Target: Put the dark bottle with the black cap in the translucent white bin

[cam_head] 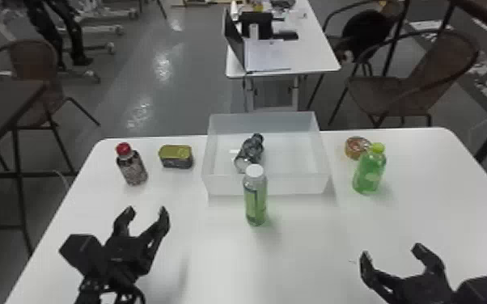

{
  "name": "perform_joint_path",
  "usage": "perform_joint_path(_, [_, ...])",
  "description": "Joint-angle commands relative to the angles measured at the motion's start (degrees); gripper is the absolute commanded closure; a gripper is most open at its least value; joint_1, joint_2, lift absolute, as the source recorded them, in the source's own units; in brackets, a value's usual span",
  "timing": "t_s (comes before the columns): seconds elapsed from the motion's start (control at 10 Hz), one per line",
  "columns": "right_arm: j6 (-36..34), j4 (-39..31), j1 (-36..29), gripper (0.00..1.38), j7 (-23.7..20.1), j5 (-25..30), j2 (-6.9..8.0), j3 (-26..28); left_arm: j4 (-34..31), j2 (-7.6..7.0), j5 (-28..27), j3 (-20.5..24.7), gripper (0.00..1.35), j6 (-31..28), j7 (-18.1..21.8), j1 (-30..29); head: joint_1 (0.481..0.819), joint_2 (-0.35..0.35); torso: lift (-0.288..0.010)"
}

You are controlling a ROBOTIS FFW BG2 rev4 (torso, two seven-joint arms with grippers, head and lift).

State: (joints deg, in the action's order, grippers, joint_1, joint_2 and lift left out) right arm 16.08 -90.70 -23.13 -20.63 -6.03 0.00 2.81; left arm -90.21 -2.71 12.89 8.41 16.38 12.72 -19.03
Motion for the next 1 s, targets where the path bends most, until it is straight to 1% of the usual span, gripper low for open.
perform_joint_path(0.0, [0.0, -0.53, -0.78, 0.09, 0.68, -0.03, 0.05, 0.0, -2.25, 2.27, -0.23, 0.56, 0.44, 3.22, -3.67, -6.64, 0.695, 0.133, -0.056])
perform_joint_path(0.1, [0.0, -0.97, -1.3, 0.09, 0.94, -0.03, 0.05, 0.0, -2.6, 2.86, -1.2, 1.0, 0.43, 5.5, -4.72, -9.1, 0.695, 0.141, -0.056])
perform_joint_path(0.2, [-0.09, -1.67, -2.01, 0.09, 1.38, -0.03, 0.05, 0.0, -2.87, 2.86, -2.96, 0.82, 0.42, 8.23, -7.53, -10.86, 0.695, 0.162, -0.056])
perform_joint_path(0.3, [-0.18, -2.46, -2.8, 0.09, 2.35, -0.03, 0.05, 0.0, -2.95, 2.86, -4.19, -0.23, 0.42, 9.9, -11.4, -12.17, 0.695, 0.176, -0.056])
perform_joint_path(0.5, [-0.79, -3.51, -3.85, 0.09, 3.05, -0.03, -0.18, 0.0, -2.95, 2.86, -5.77, -1.2, 0.42, 10.16, -12.02, -12.88, 0.695, 0.179, -0.056])
perform_joint_path(0.7, [-0.88, -3.51, -4.12, 0.09, 3.05, -0.03, -0.09, -0.09, -2.95, 2.86, -5.95, -2.87, 0.42, 10.25, -12.89, -12.97, 0.695, 0.159, -0.056])
perform_joint_path(0.8, [-0.88, -3.43, -4.21, 0.09, 3.05, -0.21, -0.09, -0.09, -2.95, 2.86, -5.77, -3.84, 0.42, 10.16, -14.21, -13.05, 0.695, 0.154, -0.056])
perform_joint_path(0.9, [-0.88, -3.43, -4.12, 0.09, 3.05, -0.21, -0.09, -0.09, -2.95, 2.86, -5.33, -3.57, 0.42, 10.07, -14.3, -12.88, 0.695, 0.148, -0.056])
